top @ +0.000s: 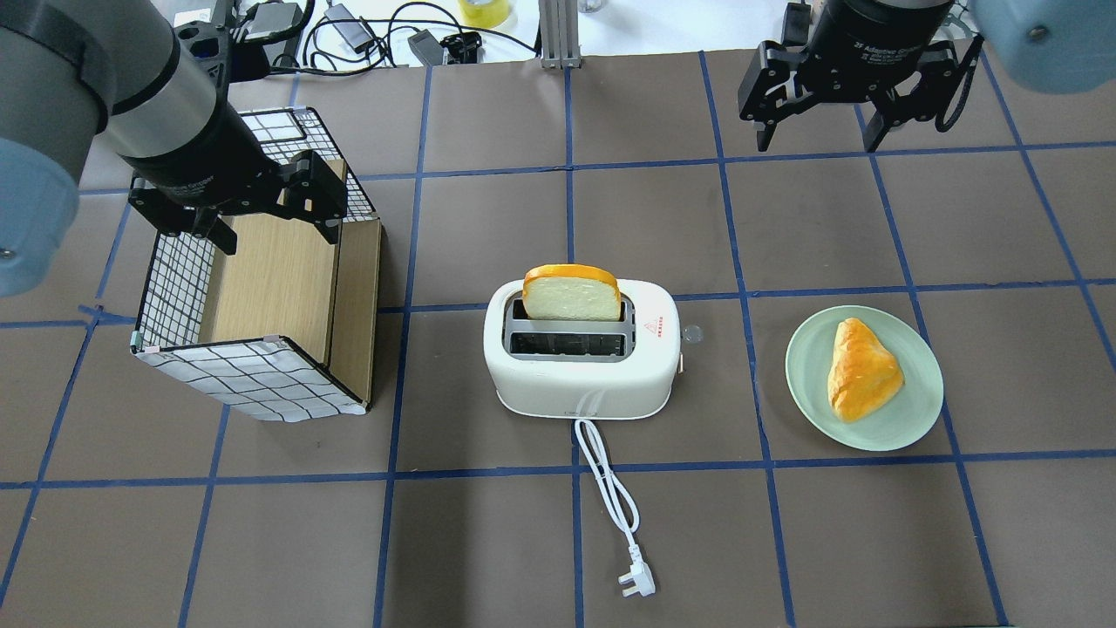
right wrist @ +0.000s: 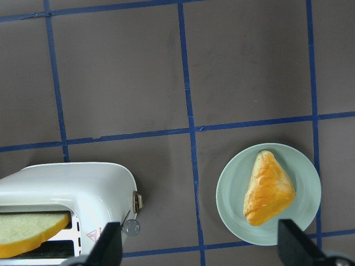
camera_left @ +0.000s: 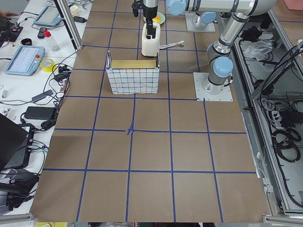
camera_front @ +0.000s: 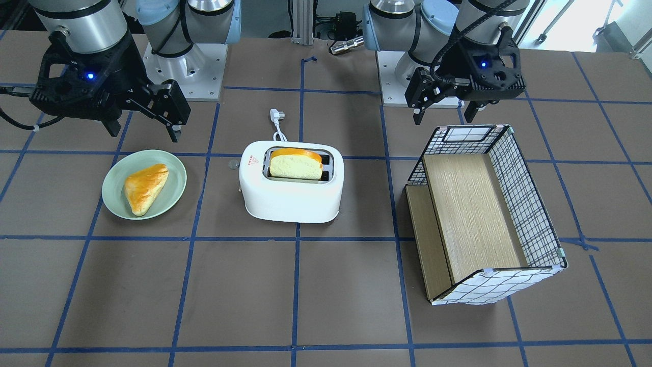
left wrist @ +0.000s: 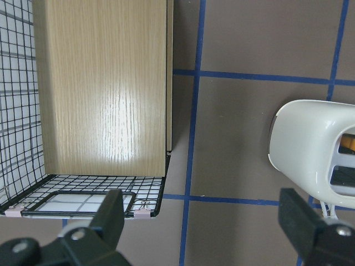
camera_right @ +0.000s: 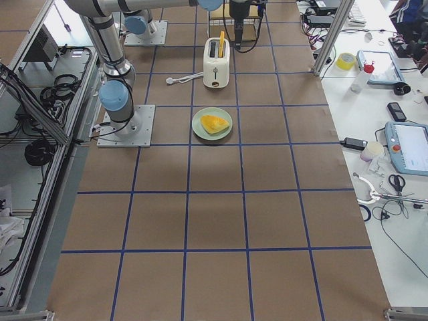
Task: Press toaster with right arm
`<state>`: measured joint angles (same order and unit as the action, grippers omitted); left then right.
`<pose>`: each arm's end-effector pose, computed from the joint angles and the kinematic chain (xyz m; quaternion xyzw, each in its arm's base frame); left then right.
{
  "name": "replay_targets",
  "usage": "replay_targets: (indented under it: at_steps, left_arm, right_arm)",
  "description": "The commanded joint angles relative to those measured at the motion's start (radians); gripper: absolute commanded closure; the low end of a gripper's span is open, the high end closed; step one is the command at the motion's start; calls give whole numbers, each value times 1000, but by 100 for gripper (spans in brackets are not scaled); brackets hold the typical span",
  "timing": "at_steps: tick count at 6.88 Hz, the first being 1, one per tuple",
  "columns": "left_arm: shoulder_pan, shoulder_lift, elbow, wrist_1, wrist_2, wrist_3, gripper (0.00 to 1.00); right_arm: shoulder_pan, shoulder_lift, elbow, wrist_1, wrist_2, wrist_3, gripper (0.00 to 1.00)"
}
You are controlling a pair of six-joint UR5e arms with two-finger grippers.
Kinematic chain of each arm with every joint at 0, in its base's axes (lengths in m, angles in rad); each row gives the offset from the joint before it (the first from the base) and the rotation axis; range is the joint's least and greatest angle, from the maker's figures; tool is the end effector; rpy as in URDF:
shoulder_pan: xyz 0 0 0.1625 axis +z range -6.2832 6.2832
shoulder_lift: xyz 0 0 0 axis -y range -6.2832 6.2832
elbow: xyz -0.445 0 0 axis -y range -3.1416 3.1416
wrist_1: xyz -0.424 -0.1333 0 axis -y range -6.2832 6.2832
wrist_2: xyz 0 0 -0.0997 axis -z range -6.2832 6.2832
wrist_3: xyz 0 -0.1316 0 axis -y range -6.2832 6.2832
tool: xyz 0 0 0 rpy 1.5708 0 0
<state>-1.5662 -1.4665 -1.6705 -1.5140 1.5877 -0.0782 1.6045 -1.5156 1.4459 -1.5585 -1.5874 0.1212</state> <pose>-0.1288 -0.4858 0.4818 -0.0416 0.9986 -0.0310 0.0073 0.1497 -0.5499 0.5107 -0.0440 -0.9986 0.0293 0.0061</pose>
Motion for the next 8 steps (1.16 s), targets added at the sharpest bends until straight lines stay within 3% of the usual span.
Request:
replay_targets:
  at_steps: [1,8]
  left_arm:
    - [0,0,0,0,0,0,0]
    - [0,0,0,0,0,0,0]
  right_arm:
    - [0,0,2,0,1,0,0]
    - [-2,3,2,-2,-11,0,0]
